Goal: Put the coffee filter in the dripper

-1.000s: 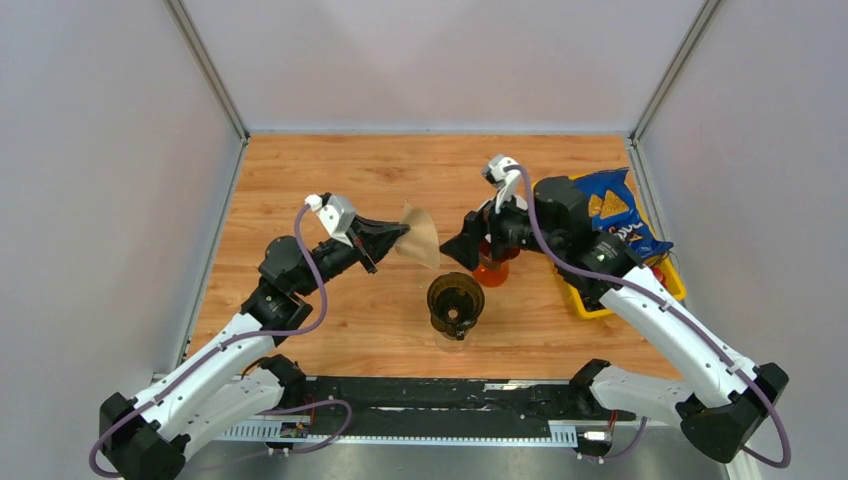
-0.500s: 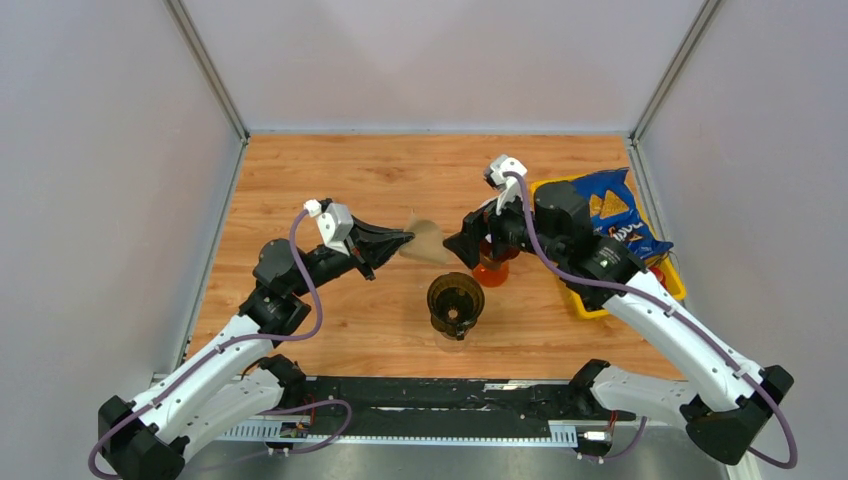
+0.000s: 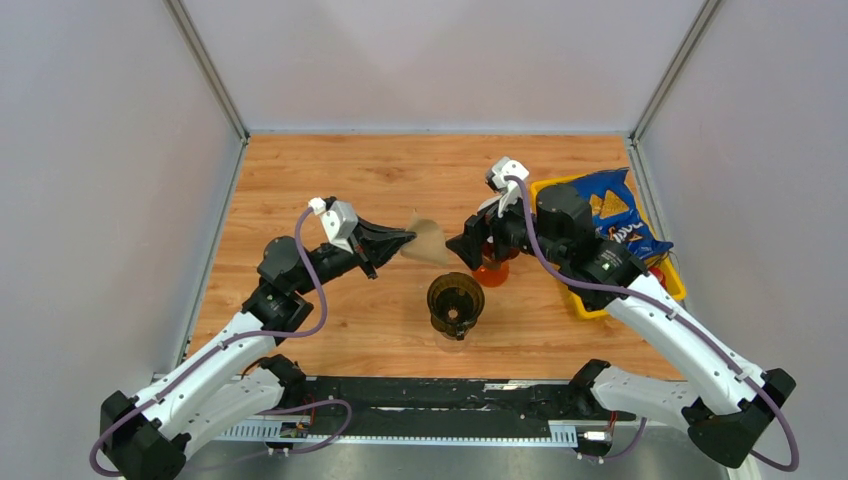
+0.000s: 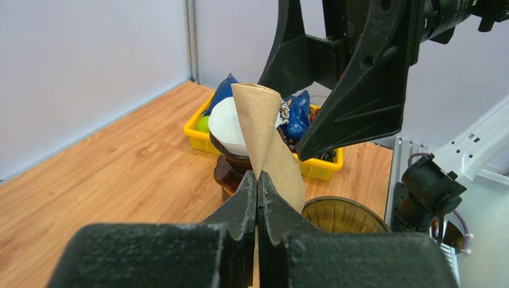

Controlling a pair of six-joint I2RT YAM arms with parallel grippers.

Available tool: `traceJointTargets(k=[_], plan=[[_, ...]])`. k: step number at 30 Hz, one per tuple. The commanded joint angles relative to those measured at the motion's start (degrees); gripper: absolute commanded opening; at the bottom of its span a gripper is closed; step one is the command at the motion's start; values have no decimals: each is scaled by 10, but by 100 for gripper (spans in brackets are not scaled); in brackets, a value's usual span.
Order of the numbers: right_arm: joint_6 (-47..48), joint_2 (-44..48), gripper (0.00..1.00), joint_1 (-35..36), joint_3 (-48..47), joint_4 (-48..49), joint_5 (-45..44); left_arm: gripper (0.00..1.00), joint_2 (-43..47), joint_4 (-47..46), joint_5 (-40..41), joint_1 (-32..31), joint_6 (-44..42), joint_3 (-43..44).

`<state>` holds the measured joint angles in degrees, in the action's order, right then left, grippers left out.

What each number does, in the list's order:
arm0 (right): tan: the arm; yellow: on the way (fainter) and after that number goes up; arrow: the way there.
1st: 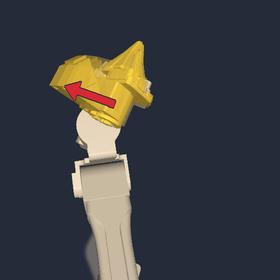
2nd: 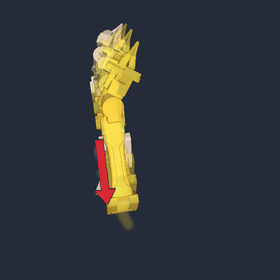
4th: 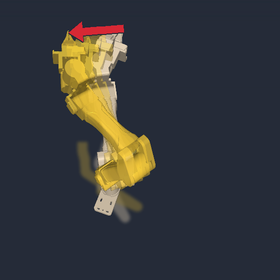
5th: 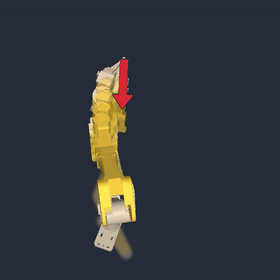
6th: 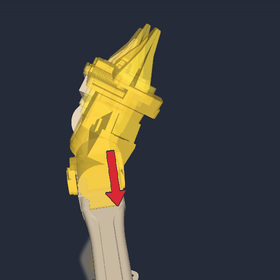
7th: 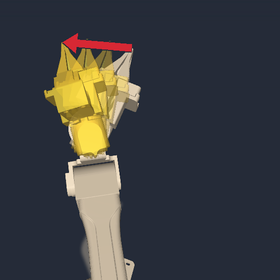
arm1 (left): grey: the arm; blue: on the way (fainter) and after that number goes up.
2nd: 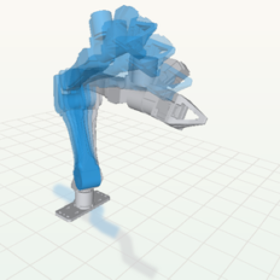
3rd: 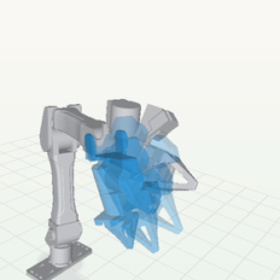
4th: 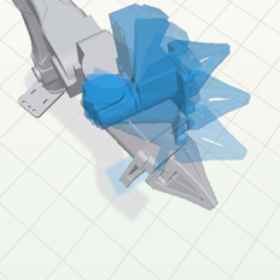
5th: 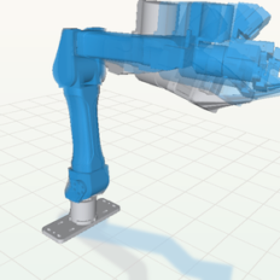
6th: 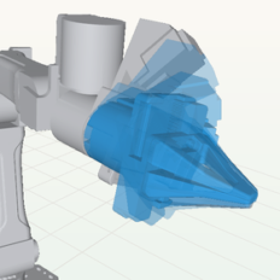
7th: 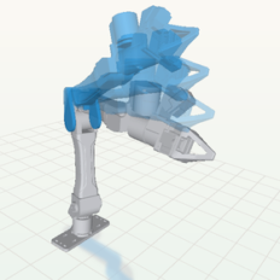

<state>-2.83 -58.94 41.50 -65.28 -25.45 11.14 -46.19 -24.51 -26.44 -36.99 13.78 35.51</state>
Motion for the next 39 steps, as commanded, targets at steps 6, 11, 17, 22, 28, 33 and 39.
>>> traceJointTargets(k=[6,11,17,22,28,33,39], plan=[[10,-3,100,0,7,13,-29,0,10,-8,2,-1,-4,15],[12,-5,100,0,7,10,-31,0,11,-10,2,-1,-4,16],[14,-9,100,0,8,6,-23,0,11,-11,2,-1,0,16],[13,-15,100,0,2,8,28,0,3,-15,1,-1,3,18],[-7,-30,100,0,-3,25,60,0,-8,-25,-7,-1,2,17],[-19,-45,100,0,-7,41,77,0,-13,-35,-19,-1,6,17],[-21,-50,96,0,-4,55,132,0,-14,-45,-33,-1,10,15]])
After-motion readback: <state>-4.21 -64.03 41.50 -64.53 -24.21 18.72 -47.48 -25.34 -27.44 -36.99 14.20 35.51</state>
